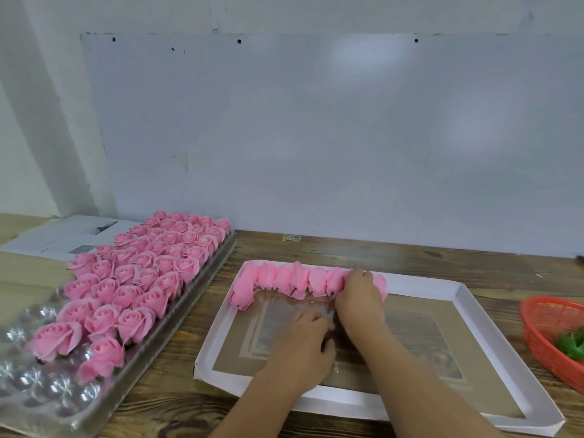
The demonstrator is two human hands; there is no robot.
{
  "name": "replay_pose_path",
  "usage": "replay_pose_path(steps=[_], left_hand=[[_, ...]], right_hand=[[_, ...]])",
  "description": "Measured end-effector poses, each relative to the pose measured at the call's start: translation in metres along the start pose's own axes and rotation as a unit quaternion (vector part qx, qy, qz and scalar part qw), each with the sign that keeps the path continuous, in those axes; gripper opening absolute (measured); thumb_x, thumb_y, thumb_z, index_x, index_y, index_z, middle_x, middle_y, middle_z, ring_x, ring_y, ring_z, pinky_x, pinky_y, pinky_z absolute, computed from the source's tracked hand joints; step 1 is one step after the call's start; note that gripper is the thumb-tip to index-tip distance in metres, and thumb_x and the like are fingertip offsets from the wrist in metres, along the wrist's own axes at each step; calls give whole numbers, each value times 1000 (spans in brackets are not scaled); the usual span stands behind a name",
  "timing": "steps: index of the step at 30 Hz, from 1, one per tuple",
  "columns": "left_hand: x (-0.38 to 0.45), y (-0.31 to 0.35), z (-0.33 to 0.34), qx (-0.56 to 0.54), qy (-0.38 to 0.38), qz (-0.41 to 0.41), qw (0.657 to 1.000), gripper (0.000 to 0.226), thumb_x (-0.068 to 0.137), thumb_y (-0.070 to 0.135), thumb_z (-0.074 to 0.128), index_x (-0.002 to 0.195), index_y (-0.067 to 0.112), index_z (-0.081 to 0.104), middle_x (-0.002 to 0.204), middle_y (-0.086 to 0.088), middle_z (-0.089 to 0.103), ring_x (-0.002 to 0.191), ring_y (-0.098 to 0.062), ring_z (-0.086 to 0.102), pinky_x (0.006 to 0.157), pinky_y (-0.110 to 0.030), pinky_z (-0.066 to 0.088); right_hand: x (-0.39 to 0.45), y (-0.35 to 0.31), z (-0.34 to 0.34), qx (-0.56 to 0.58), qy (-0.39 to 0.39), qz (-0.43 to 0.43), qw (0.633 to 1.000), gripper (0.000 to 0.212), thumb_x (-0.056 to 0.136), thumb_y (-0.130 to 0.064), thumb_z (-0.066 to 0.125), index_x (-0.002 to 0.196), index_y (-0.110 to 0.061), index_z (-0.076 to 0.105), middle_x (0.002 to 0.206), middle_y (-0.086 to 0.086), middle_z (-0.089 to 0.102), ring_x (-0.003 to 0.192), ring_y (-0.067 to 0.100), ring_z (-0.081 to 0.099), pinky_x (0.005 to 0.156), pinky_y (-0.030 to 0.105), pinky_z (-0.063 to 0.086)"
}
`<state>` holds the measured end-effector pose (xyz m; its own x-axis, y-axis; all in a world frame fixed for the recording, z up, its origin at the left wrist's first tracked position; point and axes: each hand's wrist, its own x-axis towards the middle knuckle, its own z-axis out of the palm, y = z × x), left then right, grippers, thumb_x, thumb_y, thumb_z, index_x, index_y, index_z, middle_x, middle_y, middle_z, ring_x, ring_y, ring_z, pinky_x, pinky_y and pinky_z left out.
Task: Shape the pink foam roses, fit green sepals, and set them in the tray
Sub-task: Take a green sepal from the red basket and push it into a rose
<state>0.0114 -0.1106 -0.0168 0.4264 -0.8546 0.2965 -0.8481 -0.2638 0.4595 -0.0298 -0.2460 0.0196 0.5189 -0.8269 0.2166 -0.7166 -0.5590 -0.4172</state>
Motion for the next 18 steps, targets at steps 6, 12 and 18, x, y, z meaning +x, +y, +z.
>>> replay_pose_path(steps=[6,12,18], left_hand=[[0,2,-3,0,-10,-9,1000,30,97,28,50,124,24,62,128,10,53,122,-9,41,98,-27,41],[3,12,-13,-176,27,-111,978,17,97,25,55,108,35,63,111,19,58,100,0,58,87,-20,49],[4,21,-29,-495,-15,-154,855,21,91,30,73,111,28,68,99,5,77,81,-6,71,66,-19,53]], right_hand=[[-3,6,-7,71,44,3,997,11,91,-8,46,93,-6,56,91,8,57,89,30,60,68,32,44],[-25,24,-44,340,73,17,937,15,90,-28,59,80,-18,65,72,0,67,71,27,60,65,34,48],[-68,35,-73,643,-144,35,751,22,93,-2,57,89,-11,76,76,13,65,65,17,60,58,25,50]])
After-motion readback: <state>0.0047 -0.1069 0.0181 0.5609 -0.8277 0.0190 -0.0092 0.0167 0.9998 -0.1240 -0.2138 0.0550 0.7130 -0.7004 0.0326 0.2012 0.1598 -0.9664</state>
